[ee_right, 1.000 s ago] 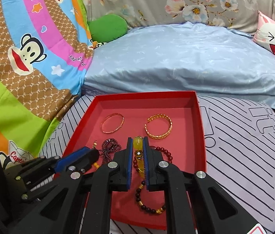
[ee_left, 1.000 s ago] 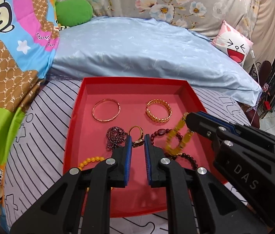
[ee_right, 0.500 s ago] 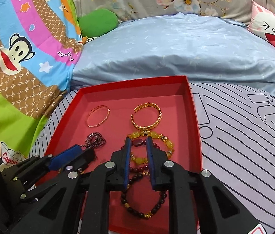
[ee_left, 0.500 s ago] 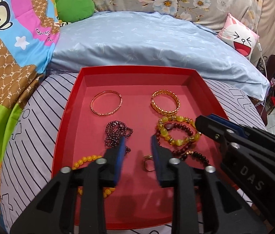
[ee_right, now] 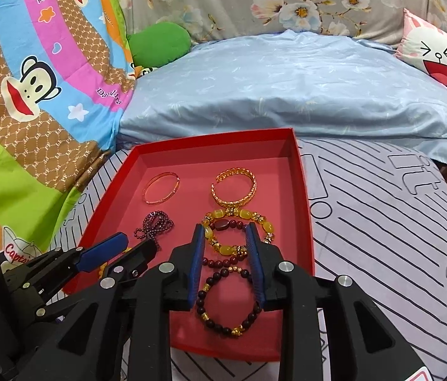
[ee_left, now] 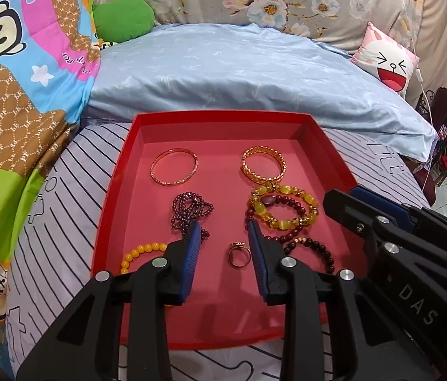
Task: Organize jewelry
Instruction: 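Withdraw both open tools from the tray toward the gold hoop earring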
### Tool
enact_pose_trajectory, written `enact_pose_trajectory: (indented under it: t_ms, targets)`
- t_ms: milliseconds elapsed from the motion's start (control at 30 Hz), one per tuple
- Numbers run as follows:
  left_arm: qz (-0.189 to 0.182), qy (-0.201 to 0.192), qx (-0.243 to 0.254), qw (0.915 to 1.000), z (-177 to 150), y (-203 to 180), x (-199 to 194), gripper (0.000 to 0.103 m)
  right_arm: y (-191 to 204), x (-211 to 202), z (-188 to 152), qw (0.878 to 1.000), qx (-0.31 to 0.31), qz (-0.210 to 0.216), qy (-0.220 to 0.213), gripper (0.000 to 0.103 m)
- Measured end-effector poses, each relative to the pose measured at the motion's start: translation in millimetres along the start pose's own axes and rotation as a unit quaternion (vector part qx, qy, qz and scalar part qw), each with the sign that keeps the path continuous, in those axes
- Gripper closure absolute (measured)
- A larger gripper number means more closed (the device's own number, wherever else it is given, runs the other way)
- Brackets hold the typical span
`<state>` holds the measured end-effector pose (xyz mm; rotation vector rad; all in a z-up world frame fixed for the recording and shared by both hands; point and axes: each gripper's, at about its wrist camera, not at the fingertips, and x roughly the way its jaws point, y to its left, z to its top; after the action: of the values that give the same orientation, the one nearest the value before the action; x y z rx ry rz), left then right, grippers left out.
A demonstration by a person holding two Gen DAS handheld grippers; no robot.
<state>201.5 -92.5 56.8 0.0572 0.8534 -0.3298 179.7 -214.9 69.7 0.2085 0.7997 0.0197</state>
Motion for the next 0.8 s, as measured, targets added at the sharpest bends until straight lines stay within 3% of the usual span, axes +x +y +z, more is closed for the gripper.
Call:
enact_pose_trajectory:
  t_ms: [333, 800]
  targets:
    - [0.004, -0.020, -0.001, 0.9998, -16.1, 5.3, -43.5, 0.073, -2.5, -45.8, -19.5, 1.000, -0.010, -0.004, -0.017, 0.076]
    - [0.021, -0.011, -0.018, 0.9995, -82.4, 25.2, -87.7, 0.071, -10.8, -80.9, -111.4, 0.999, -0.018, -0.002, 0.034, 0.074]
